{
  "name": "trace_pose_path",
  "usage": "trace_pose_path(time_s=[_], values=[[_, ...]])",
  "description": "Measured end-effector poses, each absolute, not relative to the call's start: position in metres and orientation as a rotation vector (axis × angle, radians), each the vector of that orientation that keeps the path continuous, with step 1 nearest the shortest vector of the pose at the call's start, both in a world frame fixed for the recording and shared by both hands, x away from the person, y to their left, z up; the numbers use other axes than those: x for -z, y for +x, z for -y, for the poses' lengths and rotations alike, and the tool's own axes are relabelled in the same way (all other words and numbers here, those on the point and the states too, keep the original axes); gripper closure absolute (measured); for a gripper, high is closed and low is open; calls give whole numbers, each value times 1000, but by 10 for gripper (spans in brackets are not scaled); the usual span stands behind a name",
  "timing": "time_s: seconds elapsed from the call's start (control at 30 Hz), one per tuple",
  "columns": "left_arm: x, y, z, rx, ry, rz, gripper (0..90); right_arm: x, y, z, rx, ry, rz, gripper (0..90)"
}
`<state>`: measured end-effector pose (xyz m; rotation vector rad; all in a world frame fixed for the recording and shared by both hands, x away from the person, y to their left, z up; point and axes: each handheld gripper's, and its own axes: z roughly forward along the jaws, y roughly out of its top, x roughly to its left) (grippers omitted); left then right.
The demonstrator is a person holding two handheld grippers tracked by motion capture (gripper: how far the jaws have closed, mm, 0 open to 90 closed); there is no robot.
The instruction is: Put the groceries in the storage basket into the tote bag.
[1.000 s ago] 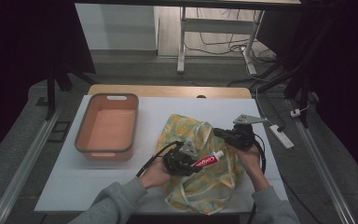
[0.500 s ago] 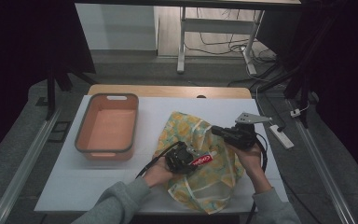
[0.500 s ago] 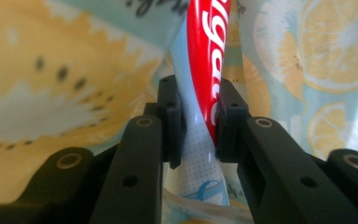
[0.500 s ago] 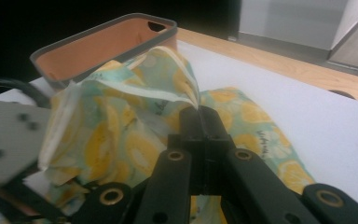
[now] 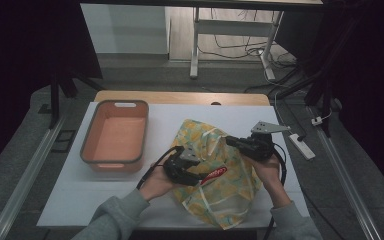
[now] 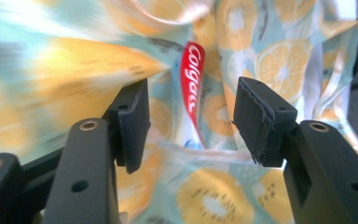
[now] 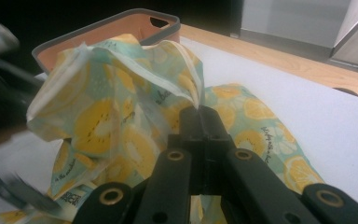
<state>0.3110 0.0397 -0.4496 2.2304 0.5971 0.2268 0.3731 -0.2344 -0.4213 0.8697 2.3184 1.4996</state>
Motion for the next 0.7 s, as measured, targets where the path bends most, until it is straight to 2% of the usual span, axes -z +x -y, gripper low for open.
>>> trace_pose_path(time_s=[0.3,0.7], values=[[441,299,-100,-245,2117,-704,420,433,366,232,-1467,882,-2367,900],[451,297,-122,-249,2157,-738,391,444,350,231,-1433,870,-2407,896]])
